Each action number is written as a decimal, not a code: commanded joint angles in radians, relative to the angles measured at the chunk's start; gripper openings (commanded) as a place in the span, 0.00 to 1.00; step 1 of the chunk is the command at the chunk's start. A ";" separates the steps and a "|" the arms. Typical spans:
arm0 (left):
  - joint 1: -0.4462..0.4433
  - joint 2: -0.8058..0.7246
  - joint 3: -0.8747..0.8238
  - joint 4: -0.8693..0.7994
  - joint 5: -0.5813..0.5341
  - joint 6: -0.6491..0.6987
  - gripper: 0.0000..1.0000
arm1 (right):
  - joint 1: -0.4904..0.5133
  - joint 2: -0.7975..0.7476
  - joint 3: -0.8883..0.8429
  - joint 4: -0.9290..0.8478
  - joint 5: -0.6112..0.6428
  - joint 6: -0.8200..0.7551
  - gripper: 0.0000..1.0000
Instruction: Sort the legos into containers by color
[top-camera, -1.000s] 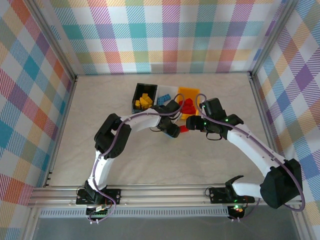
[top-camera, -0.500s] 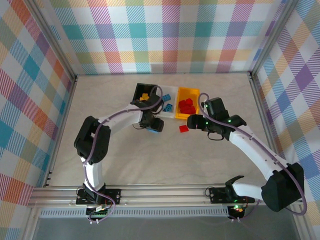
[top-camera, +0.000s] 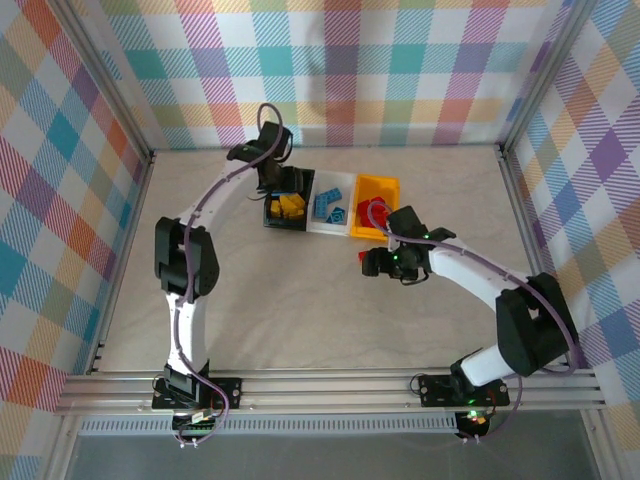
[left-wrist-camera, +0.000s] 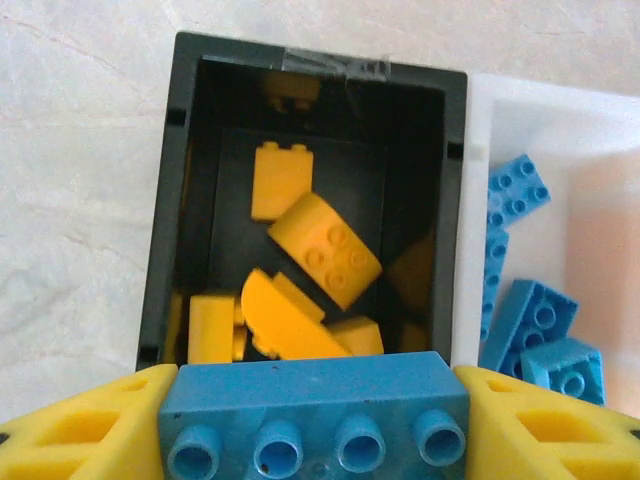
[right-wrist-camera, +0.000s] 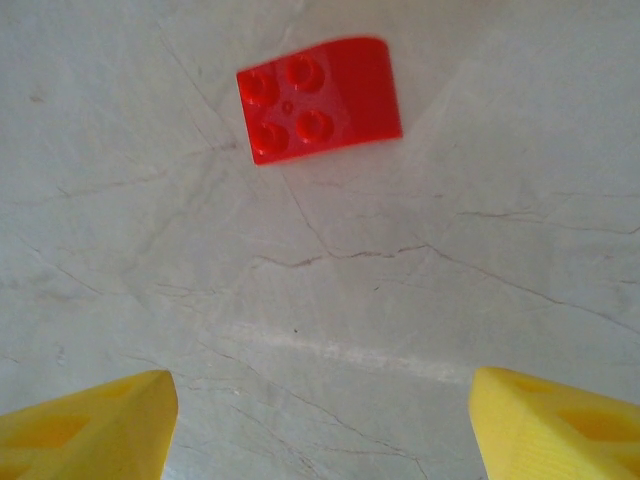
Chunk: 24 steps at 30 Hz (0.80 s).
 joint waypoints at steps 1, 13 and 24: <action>-0.002 0.073 0.110 -0.086 -0.004 0.016 0.54 | 0.010 0.040 0.026 0.016 0.023 -0.028 0.77; 0.028 0.206 0.281 -0.125 0.013 0.019 0.55 | 0.016 0.189 0.136 0.041 0.094 -0.084 0.77; 0.043 0.268 0.331 -0.141 0.029 0.018 0.63 | 0.023 0.288 0.217 0.049 0.119 -0.106 0.76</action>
